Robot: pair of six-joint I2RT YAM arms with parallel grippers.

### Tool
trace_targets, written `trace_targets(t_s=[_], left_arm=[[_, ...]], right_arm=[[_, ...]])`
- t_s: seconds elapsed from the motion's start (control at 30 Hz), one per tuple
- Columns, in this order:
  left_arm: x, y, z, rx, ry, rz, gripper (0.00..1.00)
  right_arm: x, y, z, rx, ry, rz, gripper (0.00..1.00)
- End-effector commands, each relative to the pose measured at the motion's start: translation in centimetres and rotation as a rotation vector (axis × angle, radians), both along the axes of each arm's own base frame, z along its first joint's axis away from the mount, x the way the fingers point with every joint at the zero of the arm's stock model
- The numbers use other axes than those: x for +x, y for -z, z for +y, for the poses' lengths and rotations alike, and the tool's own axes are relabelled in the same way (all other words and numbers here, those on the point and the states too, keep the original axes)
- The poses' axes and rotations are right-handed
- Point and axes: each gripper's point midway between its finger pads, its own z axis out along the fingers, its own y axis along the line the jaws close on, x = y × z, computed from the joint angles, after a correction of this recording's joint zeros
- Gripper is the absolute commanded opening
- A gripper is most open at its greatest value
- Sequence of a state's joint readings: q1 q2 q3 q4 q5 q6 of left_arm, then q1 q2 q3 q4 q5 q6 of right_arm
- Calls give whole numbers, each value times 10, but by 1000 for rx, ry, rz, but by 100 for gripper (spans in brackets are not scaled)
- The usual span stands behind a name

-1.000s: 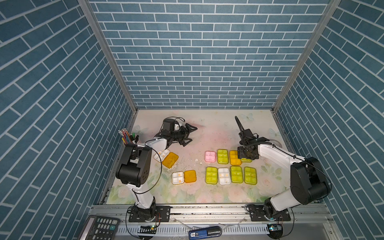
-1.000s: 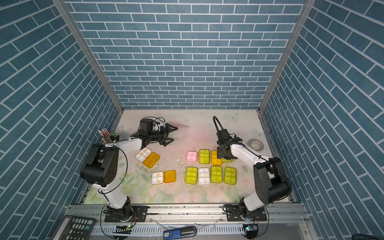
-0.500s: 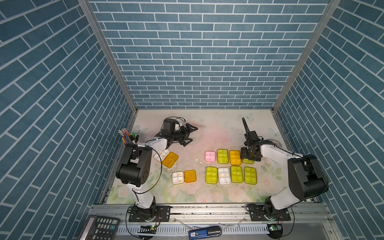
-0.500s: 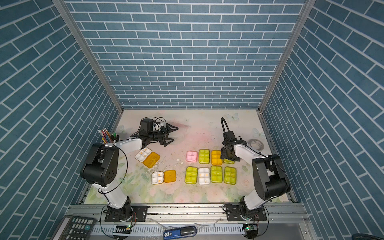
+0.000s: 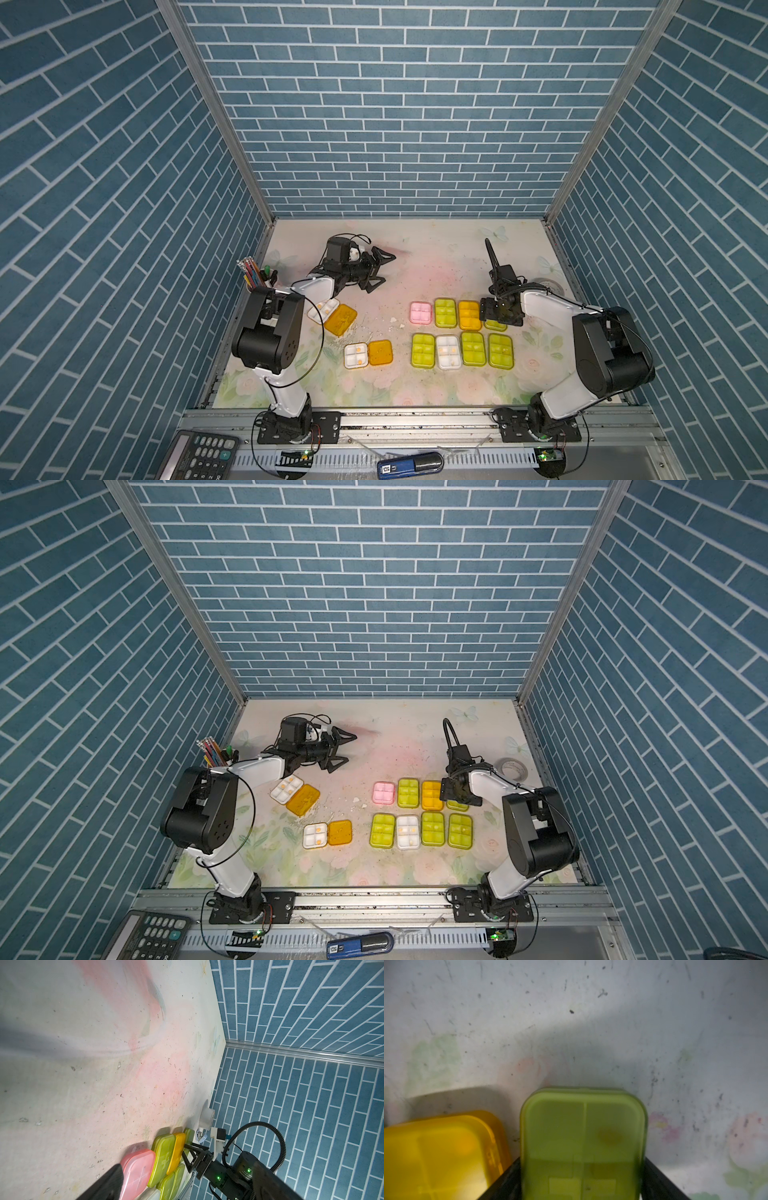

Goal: Close pillboxes
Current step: Place the pillbox at the center of the board, then close the lid on the pillbox.

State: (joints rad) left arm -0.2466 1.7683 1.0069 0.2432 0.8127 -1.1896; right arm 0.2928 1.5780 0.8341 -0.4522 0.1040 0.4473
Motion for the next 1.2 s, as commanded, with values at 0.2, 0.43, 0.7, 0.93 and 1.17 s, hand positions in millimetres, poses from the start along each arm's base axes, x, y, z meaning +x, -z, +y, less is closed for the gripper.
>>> trace_targets(t_s=[0.2, 0.43, 0.7, 0.93, 1.17], left_arm=[[2, -21, 2, 9, 23, -75, 98], [-4, -59, 26, 205, 13, -242, 98], [-64, -80, 56, 331, -18, -314, 99], [-141, -34, 94, 480, -44, -158, 100], [-195, 10, 130, 574, -154, -29, 100]], right_arm=[[-2, -39, 0, 34, 6, -61, 83], [-4, -87, 13, 120, -15, -155, 77], [-24, -133, 68, 272, -111, -223, 64], [-53, -139, 166, 449, -280, -170, 57], [-79, -134, 243, 560, -383, -105, 58]])
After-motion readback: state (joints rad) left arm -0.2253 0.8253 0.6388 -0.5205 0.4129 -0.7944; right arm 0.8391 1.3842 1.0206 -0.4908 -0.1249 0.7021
